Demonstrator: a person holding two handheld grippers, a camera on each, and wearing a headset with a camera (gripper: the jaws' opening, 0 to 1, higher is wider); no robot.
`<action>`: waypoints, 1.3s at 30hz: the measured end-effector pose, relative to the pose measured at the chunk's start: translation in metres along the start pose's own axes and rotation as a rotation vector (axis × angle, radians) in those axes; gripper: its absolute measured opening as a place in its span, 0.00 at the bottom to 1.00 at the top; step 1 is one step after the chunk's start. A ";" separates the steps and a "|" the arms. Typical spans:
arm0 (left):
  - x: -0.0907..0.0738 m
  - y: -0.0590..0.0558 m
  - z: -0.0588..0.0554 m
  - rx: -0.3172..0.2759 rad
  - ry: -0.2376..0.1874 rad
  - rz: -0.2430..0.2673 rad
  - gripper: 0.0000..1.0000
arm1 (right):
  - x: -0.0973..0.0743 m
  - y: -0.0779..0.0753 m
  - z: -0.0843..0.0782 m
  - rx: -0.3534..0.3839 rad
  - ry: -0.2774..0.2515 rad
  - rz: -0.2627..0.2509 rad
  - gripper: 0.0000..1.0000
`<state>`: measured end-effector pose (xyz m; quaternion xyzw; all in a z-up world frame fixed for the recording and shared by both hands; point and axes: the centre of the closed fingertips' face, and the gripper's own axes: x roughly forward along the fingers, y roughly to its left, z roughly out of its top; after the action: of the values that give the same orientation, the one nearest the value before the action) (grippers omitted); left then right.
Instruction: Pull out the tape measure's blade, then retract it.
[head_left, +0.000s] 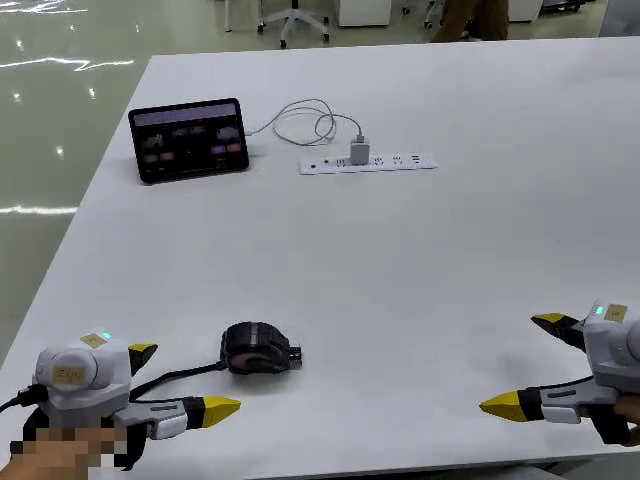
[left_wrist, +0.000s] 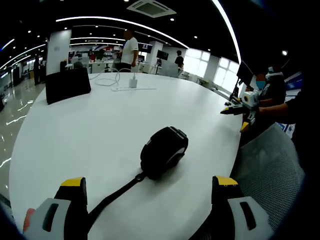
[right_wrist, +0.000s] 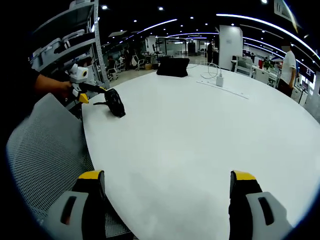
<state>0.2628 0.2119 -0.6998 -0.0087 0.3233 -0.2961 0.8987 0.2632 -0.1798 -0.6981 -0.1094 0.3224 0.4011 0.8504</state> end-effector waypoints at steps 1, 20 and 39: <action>-0.001 0.000 0.001 0.005 -0.003 0.004 1.00 | -0.001 -0.001 -0.002 0.001 0.004 -0.006 1.00; -0.009 -0.002 -0.011 0.004 0.045 0.001 1.00 | -0.021 -0.012 -0.019 -0.004 0.031 -0.046 1.00; -0.008 0.008 -0.005 -0.001 0.041 0.027 1.00 | -0.019 -0.008 -0.024 0.018 0.029 -0.036 1.00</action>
<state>0.2590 0.2240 -0.7009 0.0013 0.3419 -0.2837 0.8959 0.2495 -0.2074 -0.7053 -0.1135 0.3363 0.3813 0.8536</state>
